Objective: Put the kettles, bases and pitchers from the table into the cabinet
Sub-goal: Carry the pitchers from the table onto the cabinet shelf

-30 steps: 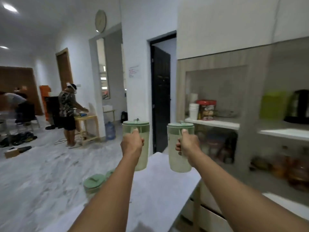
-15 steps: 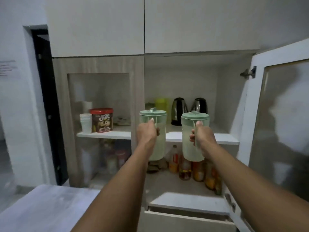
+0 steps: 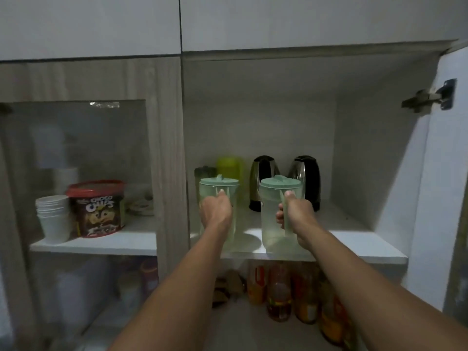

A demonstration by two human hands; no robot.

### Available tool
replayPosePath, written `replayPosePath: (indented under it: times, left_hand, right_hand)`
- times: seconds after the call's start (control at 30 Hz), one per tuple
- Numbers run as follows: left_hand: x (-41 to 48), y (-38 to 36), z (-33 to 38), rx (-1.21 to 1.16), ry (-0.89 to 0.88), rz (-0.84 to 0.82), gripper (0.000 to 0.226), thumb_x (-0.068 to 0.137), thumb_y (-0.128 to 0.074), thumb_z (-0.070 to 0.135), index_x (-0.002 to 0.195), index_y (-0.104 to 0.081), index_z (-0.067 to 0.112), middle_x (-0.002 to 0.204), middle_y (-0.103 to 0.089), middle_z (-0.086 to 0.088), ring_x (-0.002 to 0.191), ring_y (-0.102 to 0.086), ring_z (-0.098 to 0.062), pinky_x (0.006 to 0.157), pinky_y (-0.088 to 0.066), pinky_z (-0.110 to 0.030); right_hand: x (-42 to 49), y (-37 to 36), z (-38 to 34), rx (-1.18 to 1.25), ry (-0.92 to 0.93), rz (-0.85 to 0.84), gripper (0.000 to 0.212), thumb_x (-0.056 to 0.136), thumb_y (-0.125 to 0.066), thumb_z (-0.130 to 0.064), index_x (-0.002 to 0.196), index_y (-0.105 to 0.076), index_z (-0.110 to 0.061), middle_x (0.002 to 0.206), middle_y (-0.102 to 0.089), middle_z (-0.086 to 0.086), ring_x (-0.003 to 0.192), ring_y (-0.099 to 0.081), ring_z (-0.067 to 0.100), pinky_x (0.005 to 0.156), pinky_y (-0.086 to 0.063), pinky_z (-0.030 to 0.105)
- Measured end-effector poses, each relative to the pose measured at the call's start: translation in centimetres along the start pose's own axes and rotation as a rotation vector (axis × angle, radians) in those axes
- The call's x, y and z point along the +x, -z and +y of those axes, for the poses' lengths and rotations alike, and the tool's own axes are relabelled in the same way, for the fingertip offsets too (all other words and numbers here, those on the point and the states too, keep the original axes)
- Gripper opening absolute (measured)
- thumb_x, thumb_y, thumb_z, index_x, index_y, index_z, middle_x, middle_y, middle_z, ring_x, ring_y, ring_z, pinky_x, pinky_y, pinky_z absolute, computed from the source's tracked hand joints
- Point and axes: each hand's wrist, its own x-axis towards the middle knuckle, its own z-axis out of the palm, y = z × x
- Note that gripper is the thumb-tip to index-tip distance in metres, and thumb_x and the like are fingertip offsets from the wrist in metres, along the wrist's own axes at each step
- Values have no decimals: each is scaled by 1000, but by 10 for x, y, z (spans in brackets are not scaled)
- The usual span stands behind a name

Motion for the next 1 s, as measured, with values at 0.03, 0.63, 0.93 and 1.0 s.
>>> replayPosePath:
  times: [0.03, 0.63, 0.93, 1.0]
  left_hand:
    - [21, -7, -7, 9, 21, 20, 40, 99, -47, 36, 98, -67, 1, 100, -71, -15, 91, -68, -31, 76, -52, -36]
    - [268, -87, -60, 170, 14, 249, 37, 102, -37, 20, 127, -55, 0, 124, -61, -23, 115, -59, -38, 94, -49, -41]
    - [274, -93, -54, 83, 109, 190, 66, 92, -45, 59, 121, -59, 1, 122, -61, -20, 113, -58, -37, 101, -47, -48]
    - [274, -87, -58, 93, 135, 167, 81, 84, -43, 72, 125, -58, 4, 126, -61, -19, 114, -58, -36, 102, -46, -49]
  right_hand:
    - [19, -11, 5, 0, -7, -9, 44, 105, -37, -37, 83, -59, -6, 67, -59, 9, 58, -52, 20, 64, -43, 34]
    - [301, -199, 64, 120, -120, -343, 47, 103, -42, -36, 66, -49, -9, 64, -49, 8, 50, -46, 19, 45, -35, 21]
    - [319, -217, 67, -93, -27, -389, 52, 102, -36, -43, 70, -59, -9, 72, -62, 10, 66, -57, 25, 68, -45, 32]
    - [313, -218, 66, -134, -15, -389, 55, 101, -34, -48, 84, -64, -5, 91, -69, 17, 82, -62, 28, 80, -49, 36]
